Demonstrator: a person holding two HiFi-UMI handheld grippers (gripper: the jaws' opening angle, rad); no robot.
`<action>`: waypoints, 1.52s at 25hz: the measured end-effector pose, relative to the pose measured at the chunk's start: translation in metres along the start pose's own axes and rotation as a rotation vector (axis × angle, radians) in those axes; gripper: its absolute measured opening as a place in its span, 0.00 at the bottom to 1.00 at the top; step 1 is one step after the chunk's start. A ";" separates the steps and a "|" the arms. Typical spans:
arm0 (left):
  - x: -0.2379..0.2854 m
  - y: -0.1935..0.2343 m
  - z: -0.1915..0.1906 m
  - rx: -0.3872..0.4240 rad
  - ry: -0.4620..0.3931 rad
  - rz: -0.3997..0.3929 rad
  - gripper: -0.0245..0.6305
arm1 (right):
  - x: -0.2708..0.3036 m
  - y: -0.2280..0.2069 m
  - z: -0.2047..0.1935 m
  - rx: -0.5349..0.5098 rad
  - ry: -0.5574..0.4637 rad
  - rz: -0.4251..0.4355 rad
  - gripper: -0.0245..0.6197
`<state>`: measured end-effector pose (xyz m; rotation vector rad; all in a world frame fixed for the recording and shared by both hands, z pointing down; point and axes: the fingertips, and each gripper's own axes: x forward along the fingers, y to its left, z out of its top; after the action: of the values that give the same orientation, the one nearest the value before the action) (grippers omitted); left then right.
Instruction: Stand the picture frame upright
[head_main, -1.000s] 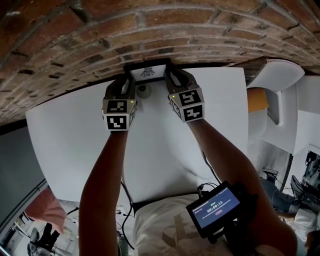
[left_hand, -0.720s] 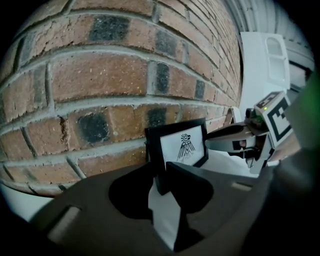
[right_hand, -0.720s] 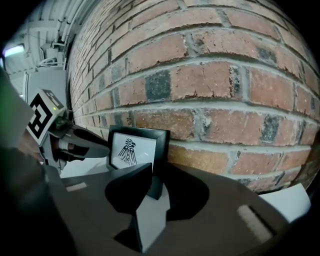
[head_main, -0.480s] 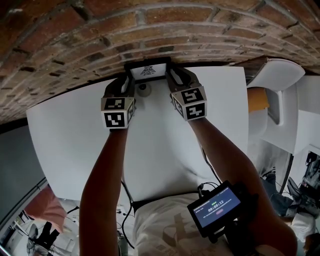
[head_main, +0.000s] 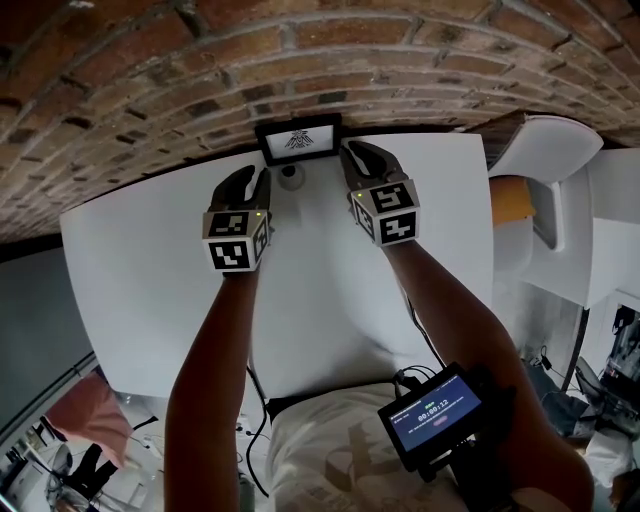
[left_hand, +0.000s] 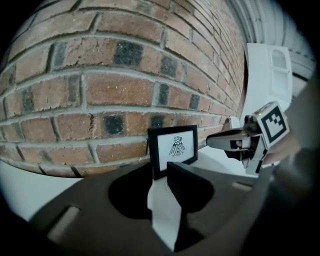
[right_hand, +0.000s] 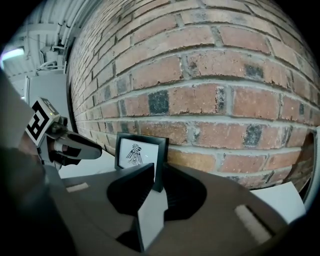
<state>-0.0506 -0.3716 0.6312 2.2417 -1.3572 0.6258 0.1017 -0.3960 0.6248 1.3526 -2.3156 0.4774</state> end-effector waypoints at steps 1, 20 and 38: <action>-0.005 -0.003 -0.001 -0.005 -0.007 -0.002 0.19 | -0.004 0.002 0.000 -0.002 -0.002 0.003 0.13; -0.123 -0.068 -0.027 -0.070 -0.115 -0.061 0.04 | -0.114 0.044 0.013 -0.016 -0.098 0.036 0.05; -0.222 -0.112 -0.074 -0.120 -0.127 -0.096 0.04 | -0.218 0.100 -0.024 -0.032 -0.089 0.109 0.05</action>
<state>-0.0536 -0.1267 0.5451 2.2660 -1.3013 0.3647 0.1146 -0.1767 0.5252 1.2615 -2.4688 0.4191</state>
